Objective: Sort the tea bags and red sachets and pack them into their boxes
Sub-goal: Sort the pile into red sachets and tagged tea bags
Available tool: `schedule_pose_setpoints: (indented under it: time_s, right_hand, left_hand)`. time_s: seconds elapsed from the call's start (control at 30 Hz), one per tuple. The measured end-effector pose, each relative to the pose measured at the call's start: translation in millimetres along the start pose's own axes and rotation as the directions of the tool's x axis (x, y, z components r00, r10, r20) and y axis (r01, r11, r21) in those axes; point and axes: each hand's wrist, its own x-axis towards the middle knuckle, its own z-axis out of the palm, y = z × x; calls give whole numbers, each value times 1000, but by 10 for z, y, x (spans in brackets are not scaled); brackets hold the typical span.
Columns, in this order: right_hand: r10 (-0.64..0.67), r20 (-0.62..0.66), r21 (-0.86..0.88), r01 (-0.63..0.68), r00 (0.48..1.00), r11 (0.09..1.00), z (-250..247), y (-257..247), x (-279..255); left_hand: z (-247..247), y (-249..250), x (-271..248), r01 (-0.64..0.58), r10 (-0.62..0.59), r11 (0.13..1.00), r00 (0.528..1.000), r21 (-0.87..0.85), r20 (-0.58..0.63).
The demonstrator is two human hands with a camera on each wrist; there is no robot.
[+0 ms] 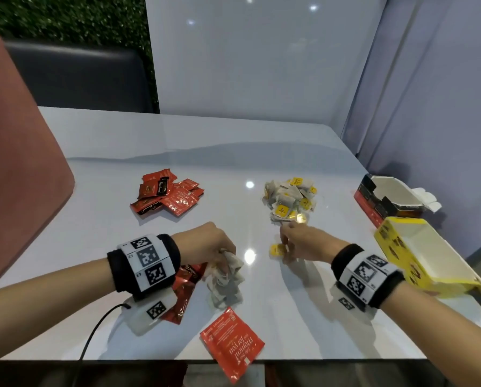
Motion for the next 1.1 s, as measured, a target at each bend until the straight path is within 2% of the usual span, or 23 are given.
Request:
schedule_pose_setpoints:
  time_s: [0.1, 0.23, 0.3, 0.4, 0.47, 0.57, 0.63, 0.7, 0.77, 0.83, 0.87, 0.93, 1.0, 1.1]
  right_hand:
    - [12, 12, -13, -12, 1000, 1000, 1, -13, -3]
    - [-1, 22, 251, -4, 1000, 968, -147, 66, -36]
    - [13, -88, 320, 16, 996, 947, -330, 126, -44]
    - [93, -313, 362, 28, 945, 932, -618, 248, 35]
    - [157, -365, 383, -5, 918, 924, -730, 338, 158]
    - [225, -420, 220, -142, 879, 965, -735, 379, 276]
    - [167, -471, 118, -125, 866, 985, -661, 262, 224]
    - [43, -449, 73, -12, 892, 997, -545, 7, 88]
    - [-178, -265, 37, 194, 948, 980, -366, -298, -75]
    - [-377, -72, 83, 383, 923, 920, -149, -602, -242]
    - [-431, -18, 101, 431, 902, 897, -47, -727, -297]
    - [-470, 33, 58, 468, 882, 882, 122, -914, -331]
    - [-482, 1, 18, 482, 876, 876, 222, -986, -285]
    - [-454, -49, 81, 457, 890, 886, 242, -928, -233]
  left_hand:
    - [-78, -34, 6, -8, 7, 999, 999, -34, -42]
    - [-149, -103, 1, 4, -8, 997, 999, -78, -51]
    - [-173, -128, 3, 8, -11, 995, 999, -102, -30]
    - [-241, -163, 18, 0, -4, 991, 1000, -132, -28]
    - [-320, -176, 21, -10, 4, 989, 999, -145, -45]
    - [-485, -183, -4, -8, -2, 991, 997, -135, -79]
    - [-632, -177, -38, -7, -7, 993, 993, -116, -120]
    - [-782, -190, -55, -1, -14, 995, 988, -97, -156]
    - [-924, -195, -24, 20, -29, 999, 983, -51, -183]
    - [-1041, -198, 76, 47, -42, 999, 981, 24, -190]
    - [-1091, -181, 151, 58, -48, 997, 982, 49, -184]
    - [-1161, -128, 352, 58, -44, 995, 984, 77, -171]
    - [-1223, -54, 614, 45, -28, 994, 985, 99, -168]
    - [-1263, 38, 1082, 27, -9, 994, 986, 110, -164]
